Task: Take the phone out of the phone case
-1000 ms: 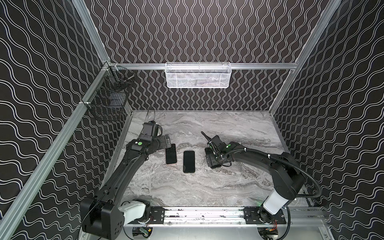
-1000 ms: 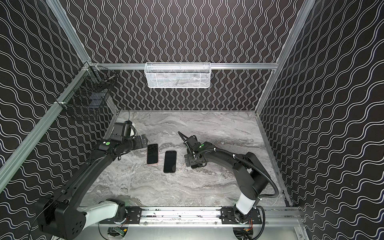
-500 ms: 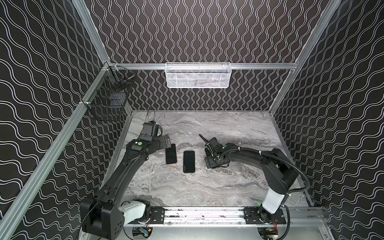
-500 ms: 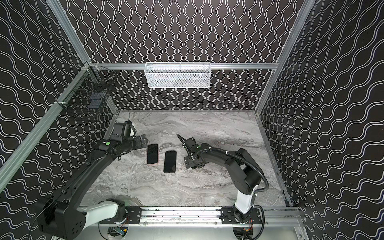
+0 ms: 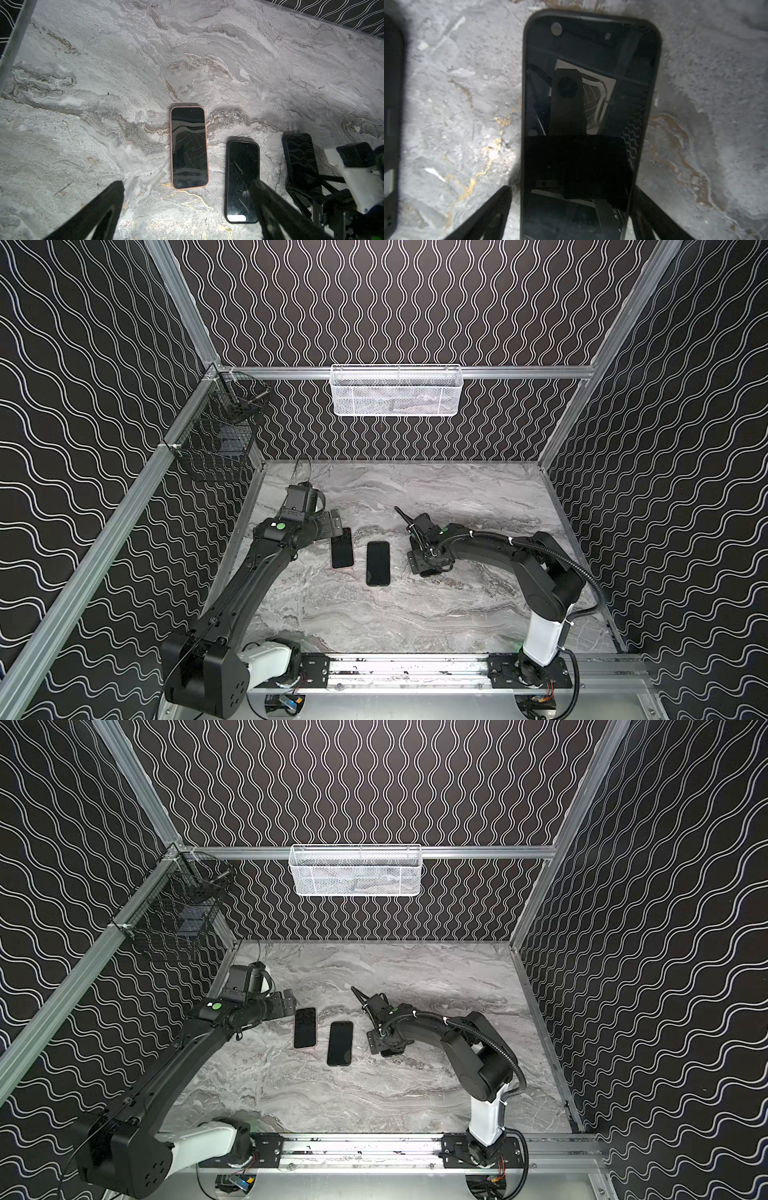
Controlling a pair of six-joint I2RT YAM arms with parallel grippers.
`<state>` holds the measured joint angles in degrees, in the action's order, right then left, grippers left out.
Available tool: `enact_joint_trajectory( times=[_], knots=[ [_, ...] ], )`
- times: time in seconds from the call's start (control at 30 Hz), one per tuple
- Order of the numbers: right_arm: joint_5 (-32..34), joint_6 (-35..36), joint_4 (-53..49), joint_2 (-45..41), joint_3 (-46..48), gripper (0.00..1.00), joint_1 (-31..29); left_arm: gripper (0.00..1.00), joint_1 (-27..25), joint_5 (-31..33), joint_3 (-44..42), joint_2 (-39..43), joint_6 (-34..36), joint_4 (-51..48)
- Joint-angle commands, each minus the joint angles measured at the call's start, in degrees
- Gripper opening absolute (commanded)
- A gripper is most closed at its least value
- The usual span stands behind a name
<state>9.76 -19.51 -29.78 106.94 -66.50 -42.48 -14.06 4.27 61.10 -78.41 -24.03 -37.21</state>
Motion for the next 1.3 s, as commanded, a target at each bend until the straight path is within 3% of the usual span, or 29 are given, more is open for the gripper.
enact_joint_trajectory(
  times=[0.0, 0.87, 1.27],
  knots=[
    [-0.41, -0.36, 0.62, 0.20, 0.73, 0.88, 0.42, 0.99, 0.00, 0.11, 0.51, -0.44, -0.59, 0.64],
    [-2.83, -0.73, 3.51, -1.75, 3.37, 0.71, 1.35, 0.99, 0.00, -0.43, 0.27, -2.03, -1.26, 0.62],
    [-3.39, -0.53, 5.08, -3.42, 3.21, 0.69, 3.79, 0.99, -0.10, -6.95, -6.63, -2.11, -10.01, 5.87]
  ],
)
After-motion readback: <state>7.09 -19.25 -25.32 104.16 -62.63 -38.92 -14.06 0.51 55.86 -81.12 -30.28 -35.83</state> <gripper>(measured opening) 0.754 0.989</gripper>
